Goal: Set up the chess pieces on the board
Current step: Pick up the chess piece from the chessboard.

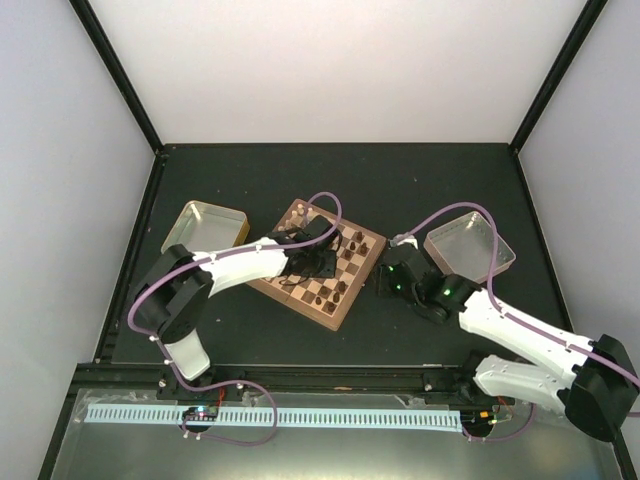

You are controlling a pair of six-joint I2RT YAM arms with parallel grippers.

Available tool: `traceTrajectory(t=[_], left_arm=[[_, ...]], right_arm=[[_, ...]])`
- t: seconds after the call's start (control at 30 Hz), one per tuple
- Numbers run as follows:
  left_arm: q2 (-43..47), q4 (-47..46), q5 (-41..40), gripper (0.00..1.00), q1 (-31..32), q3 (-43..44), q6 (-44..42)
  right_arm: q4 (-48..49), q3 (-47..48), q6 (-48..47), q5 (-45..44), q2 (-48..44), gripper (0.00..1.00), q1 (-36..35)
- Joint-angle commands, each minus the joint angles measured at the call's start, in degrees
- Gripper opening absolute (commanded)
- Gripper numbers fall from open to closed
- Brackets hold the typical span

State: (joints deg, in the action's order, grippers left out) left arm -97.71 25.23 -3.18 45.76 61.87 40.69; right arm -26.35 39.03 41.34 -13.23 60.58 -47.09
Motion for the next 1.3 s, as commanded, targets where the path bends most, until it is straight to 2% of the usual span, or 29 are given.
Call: traceTrajectory(t=[0.0,0.6,0.67,0.93,1.27], left_arm=[[-2.1,1.3,-1.6,0.37,-0.3,2.8,1.8],[-7.3,5.2,-7.9,0.32,-1.5,6.0,3.1],[-7.9,5.5,-7.7,0.30,-1.5,6.1,3.1],[-5.9,5.7,-7.8,0.06,-1.5,4.7,2.9],[2.2,4.0,-8.1,0.03,-1.5,0.9,1.2]], right_arm=[[1.2,-1.3,1.0,-2.1,-1.9,0.48,0.4],[-1.1,-2.0,1.0,-5.1,-5.4,0.48,0.4],[-1.0,-2.0,0.9,-5.3,-5.6,0.48,0.4],[0.9,-1.7,0.6,-3.0,-4.2,0.48,0.4],[9.2,-2.5,0.4,5.8,-2.3,0.48,0.4]])
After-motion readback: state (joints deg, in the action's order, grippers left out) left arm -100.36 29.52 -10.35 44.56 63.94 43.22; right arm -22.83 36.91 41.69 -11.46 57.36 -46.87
